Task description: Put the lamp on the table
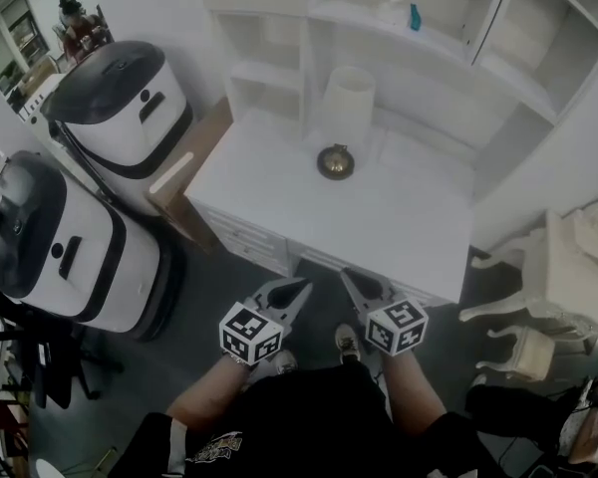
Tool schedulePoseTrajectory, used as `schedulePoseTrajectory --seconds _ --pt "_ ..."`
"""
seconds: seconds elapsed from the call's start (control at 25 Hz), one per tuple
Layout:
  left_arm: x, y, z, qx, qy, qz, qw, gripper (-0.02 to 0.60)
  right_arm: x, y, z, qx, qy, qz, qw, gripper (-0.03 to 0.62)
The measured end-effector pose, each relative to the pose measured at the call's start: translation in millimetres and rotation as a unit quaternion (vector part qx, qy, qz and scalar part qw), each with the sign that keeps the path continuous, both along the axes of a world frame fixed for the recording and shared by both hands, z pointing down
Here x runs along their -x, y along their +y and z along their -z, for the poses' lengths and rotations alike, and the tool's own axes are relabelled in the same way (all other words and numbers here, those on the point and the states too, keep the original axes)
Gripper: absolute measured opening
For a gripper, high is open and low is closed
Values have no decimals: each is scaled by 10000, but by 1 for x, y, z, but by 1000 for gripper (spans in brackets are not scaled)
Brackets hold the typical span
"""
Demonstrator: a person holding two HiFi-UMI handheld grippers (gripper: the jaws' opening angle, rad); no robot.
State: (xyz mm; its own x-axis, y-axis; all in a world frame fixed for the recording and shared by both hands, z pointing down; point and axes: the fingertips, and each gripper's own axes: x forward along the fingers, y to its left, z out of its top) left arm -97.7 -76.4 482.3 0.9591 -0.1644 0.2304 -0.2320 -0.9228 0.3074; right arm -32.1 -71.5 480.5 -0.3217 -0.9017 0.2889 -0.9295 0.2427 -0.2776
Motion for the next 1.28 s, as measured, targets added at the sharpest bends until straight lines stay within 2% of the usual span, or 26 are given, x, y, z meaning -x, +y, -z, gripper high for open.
schedulePoseTrajectory --seconds 0.56,1.28 --pt "32 7 -5 11 53 -244 9997 3 39 13 1 -56 46 -170 9998 25" --pt "44 12 -6 58 120 -284 9995 3 51 18 5 -70 71 -221 9997 25"
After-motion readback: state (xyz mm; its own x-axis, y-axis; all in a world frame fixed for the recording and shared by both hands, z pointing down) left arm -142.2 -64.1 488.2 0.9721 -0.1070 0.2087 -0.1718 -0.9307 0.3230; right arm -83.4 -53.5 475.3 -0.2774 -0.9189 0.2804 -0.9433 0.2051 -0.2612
